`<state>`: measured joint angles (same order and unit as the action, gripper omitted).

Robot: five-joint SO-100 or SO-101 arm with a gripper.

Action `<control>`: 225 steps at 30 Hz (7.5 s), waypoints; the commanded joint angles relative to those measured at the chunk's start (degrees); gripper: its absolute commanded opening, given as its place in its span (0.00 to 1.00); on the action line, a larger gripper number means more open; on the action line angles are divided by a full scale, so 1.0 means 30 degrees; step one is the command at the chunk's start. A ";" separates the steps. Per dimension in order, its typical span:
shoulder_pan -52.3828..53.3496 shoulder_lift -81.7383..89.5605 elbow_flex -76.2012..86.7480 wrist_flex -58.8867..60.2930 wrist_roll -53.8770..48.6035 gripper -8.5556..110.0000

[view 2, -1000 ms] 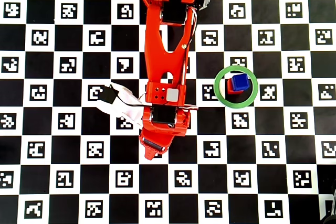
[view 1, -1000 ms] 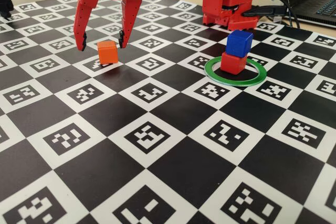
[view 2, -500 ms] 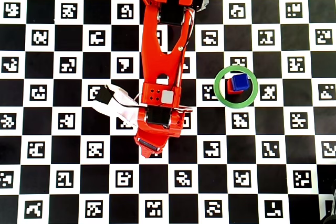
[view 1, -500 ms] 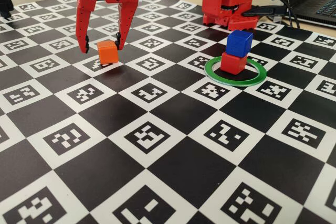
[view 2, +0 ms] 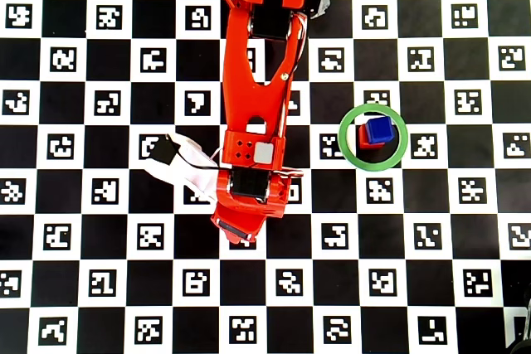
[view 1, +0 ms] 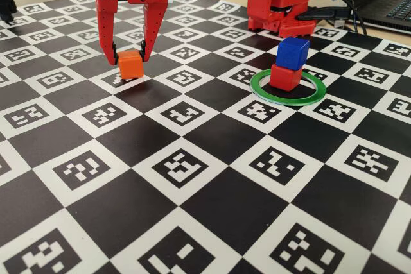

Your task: Grab the red cube then put it in the green circle then put the blue cube on top and finally the orange cube on top

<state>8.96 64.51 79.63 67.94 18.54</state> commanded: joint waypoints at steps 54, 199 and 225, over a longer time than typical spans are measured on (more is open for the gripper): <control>-1.4473 1.1865 0.1406 0.6855 0.4893 0.12; -0.4395 4.2656 3.4307 0.2812 -3.2139 0.03; -0.4395 4.2656 3.4307 0.2812 -3.2168 0.03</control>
<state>-4.31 189.49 179.47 71.37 -77.70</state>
